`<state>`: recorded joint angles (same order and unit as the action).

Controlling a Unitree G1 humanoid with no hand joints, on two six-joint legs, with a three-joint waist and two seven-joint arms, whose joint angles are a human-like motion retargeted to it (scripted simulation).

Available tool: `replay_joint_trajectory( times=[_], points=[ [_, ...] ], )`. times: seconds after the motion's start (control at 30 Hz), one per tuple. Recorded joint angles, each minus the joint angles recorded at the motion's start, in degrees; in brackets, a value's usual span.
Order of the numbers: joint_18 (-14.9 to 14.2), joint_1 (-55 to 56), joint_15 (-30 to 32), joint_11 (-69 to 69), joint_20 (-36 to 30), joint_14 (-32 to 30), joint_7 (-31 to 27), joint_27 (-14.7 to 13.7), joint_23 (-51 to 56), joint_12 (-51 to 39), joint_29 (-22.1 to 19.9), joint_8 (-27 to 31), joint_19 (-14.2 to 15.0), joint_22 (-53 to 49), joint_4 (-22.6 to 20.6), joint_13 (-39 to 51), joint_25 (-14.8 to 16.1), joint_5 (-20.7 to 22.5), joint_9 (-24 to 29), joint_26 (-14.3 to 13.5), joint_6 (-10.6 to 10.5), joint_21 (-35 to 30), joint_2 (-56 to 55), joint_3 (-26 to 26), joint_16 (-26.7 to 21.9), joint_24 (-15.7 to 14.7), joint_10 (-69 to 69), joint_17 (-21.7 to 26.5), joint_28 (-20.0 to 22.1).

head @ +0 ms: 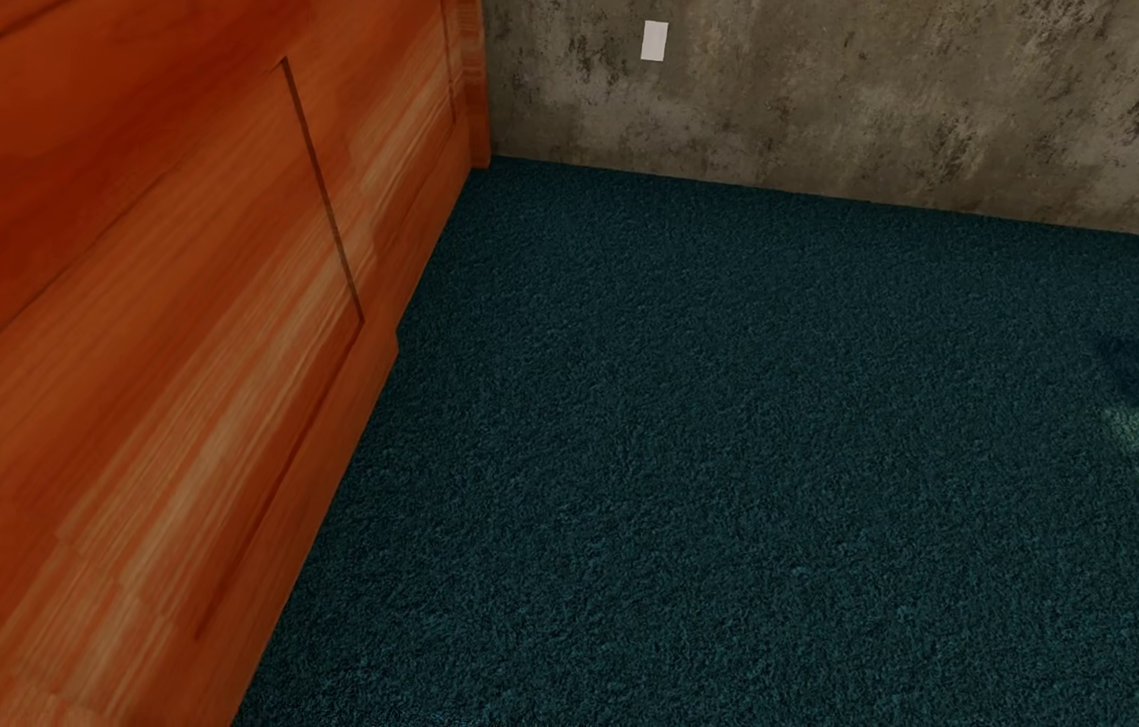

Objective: Go around the corner

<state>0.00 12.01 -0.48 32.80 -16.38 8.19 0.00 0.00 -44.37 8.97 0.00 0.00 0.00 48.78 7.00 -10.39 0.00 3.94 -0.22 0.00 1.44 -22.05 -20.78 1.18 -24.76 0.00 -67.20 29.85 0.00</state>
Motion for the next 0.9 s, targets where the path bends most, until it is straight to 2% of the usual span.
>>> replay_joint_trajectory(
  times=[0.03,0.07,0.17,0.23,0.3,0.37,0.47,0.57,0.67,0.77,0.9],
  points=[
    [0.00,2.09,-0.74,-0.61,0.81,4.09,0.00,0.00,-0.41,-1.63,0.00,0.00,0.00,-1.78,-0.61,1.96,0.00,-0.24,0.91,0.00,0.87,1.05,1.21,1.78,-0.67,0.00,1.39,0.95,0.00],
    [0.00,4.08,-1.52,-1.36,1.30,5.51,0.00,0.00,-0.74,-2.84,0.00,0.00,0.00,-3.37,-1.21,3.69,0.00,-0.60,1.47,0.00,1.59,2.17,2.25,2.99,-1.26,0.00,4.69,1.72,0.00],
    [0.00,6.85,-3.60,-3.73,0.96,2.78,0.00,0.00,0.37,-4.21,0.00,0.00,0.00,-5.93,-3.72,7.03,0.00,-1.49,2.05,0.00,2.93,4.53,5.18,4.21,-2.38,0.00,20.67,2.97,0.00],
    [0.00,5.72,-4.93,-4.68,-0.37,0.85,0.00,0.00,2.68,-3.82,0.00,0.00,0.00,-5.08,-5.07,7.48,0.00,-1.43,1.51,0.00,2.90,4.49,6.66,5.23,-2.28,0.00,30.16,3.15,0.00],
    [0.00,3.89,-6.37,-4.66,-0.76,-2.66,0.00,0.00,4.45,-2.08,0.00,0.00,0.00,-2.58,-4.77,7.12,0.00,-1.22,-0.19,0.00,2.20,3.36,6.82,6.13,-1.29,0.00,34.37,2.78,0.00],
    [0.00,0.64,-7.75,-4.24,-0.39,-0.15,0.00,0.00,4.81,0.33,0.00,0.00,0.00,1.63,-3.51,6.37,0.00,-0.20,-2.05,0.00,0.29,2.08,6.66,5.30,0.35,0.00,37.23,2.15,0.00],
    [0.00,-3.14,-9.84,-5.22,-4.63,1.79,0.00,0.00,1.83,2.34,0.00,0.00,0.00,9.79,-2.51,3.66,0.00,0.47,-3.88,0.00,-2.67,1.16,8.38,-0.10,2.11,0.00,41.60,0.76,0.00],
    [0.00,-3.60,-12.64,-6.84,-7.69,0.87,0.00,0.00,-7.14,3.11,0.00,0.00,0.00,14.35,-2.59,-0.50,0.00,0.21,-5.06,0.00,-3.36,-0.98,11.30,-3.89,2.59,0.00,41.92,-2.40,0.00],
    [0.00,-3.46,-15.02,-7.44,-6.14,1.37,0.00,0.00,-15.23,2.65,0.00,0.00,0.00,11.06,-2.57,-4.02,0.00,0.04,-5.37,0.00,-3.51,-5.94,13.00,-3.03,2.59,0.00,41.37,-6.08,0.00],
    [0.00,-3.64,-16.75,-7.63,-5.67,1.85,0.00,0.00,-16.17,2.12,0.00,0.00,0.00,7.35,-2.51,-6.21,0.00,-0.15,-6.03,0.00,-3.75,-8.28,13.84,-1.69,3.12,0.00,41.28,-8.58,0.00],
    [0.00,-3.45,-17.46,-7.81,-8.55,2.20,0.00,0.00,-12.85,1.68,0.00,0.00,0.00,5.99,-2.33,-6.19,0.00,0.22,-6.16,0.00,-4.09,-9.31,14.03,-2.61,3.02,0.00,41.56,-9.27,0.00]
  ],
)
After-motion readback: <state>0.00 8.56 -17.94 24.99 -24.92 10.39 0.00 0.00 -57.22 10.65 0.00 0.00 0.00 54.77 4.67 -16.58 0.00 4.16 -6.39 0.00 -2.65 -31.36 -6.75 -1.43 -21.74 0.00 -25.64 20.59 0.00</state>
